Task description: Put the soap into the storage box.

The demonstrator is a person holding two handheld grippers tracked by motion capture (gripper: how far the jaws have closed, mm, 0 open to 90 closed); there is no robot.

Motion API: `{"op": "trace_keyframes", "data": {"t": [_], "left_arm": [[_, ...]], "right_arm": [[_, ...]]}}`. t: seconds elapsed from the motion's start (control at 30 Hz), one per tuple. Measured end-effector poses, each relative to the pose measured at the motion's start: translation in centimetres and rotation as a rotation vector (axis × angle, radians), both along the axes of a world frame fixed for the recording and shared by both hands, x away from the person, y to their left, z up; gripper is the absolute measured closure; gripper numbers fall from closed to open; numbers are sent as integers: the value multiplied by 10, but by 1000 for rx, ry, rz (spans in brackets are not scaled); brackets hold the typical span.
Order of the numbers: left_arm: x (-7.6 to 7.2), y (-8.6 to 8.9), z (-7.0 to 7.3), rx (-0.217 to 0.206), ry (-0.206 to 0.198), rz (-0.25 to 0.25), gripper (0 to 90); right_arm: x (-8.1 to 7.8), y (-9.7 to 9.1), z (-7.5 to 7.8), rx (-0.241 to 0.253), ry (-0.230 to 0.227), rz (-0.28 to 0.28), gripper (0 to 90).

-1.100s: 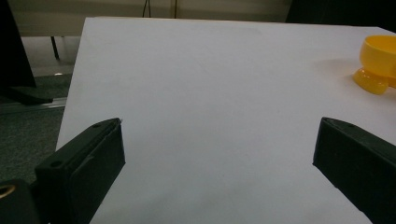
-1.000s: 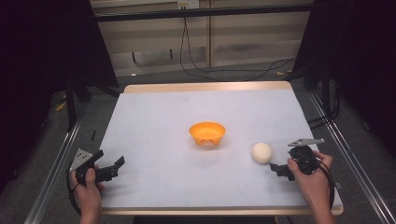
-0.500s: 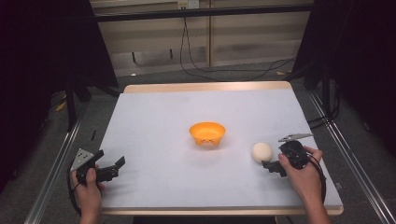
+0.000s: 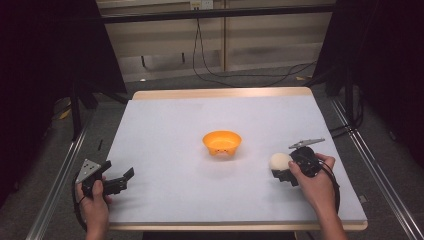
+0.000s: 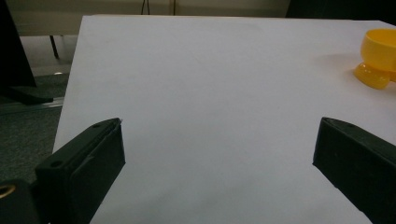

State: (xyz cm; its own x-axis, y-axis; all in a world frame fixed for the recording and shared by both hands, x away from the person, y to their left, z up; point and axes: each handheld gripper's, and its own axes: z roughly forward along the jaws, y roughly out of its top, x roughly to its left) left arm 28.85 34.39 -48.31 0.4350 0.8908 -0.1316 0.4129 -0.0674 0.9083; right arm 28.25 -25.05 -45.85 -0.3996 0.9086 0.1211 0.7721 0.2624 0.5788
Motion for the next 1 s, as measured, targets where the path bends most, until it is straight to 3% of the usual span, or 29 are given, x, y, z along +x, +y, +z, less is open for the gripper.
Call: {"op": "trace_keyframes", "data": {"t": [0.17, 0.5, 0.7, 0.77, 1.0], "left_arm": [[0, -1, 0, 5, 3, 3, 20], [0, 0, 0, 7, 4, 1, 20], [0, -1, 0, 3, 6, 1, 20], [1, 0, 0, 20, 0, -1, 20], [0, -1, 0, 9, 4, -2, 20]], "right_arm": [[4, 4, -2, 16, 5, -8, 2], [13, 11, -4, 11, 16, -84, 82], [18, 14, -6, -2, 10, -125, 192], [19, 15, -7, -11, 15, -136, 220], [20, 18, -8, -27, 18, -158, 228]]}}
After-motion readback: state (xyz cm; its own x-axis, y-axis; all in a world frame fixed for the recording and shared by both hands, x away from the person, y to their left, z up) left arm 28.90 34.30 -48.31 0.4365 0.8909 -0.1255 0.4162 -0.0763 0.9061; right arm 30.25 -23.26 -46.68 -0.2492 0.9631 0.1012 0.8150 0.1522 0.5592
